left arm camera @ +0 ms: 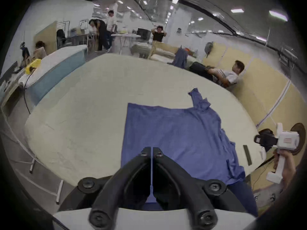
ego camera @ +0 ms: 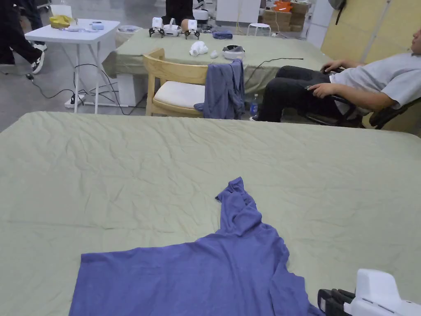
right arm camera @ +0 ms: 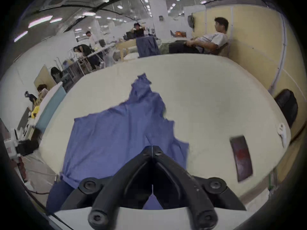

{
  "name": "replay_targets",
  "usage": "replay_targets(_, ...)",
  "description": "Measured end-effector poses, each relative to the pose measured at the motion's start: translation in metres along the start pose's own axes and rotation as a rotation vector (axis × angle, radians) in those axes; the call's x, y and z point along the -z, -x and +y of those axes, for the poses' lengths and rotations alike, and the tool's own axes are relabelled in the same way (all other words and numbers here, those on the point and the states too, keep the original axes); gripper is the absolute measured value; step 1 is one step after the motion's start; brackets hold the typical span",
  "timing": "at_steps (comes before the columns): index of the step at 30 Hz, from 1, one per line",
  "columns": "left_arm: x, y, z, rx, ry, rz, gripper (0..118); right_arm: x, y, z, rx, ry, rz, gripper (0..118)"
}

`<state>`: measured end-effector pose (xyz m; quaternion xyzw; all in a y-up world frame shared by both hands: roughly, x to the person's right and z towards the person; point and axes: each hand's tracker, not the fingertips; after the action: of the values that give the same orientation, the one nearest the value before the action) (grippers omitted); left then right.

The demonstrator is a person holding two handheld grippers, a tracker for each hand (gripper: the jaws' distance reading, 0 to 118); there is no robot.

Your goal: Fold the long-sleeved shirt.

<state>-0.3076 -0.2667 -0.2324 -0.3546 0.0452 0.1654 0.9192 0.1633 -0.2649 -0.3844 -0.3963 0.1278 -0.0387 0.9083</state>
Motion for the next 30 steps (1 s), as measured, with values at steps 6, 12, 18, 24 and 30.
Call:
replay_targets(6, 0.028, -0.011, 0.017, 0.070, 0.008, 0.024, 1, 0.136, 0.046, 0.148, -0.139, -0.106, -0.004, 118)
replay_targets(12, 0.072, 0.001, 0.033, -0.004, 0.031, -0.027, 1, 0.337, 0.058, 0.246, -0.217, 0.090, -0.070, 118)
replay_targets(18, 0.100, 0.050, 0.023, -0.048, 0.061, 0.002, 1, 0.454, 0.045, 0.265, -0.105, 0.246, -0.206, 118)
replay_targets(24, 0.120, 0.065, 0.021, -0.067, 0.105, 0.065, 1, 0.470, 0.044, 0.247, 0.031, 0.279, -0.238, 66)
replay_targets(30, 0.108, 0.059, 0.015, -0.068, 0.103, 0.049, 1, 0.421, 0.044, 0.258, -0.010, 0.205, -0.210, 11)
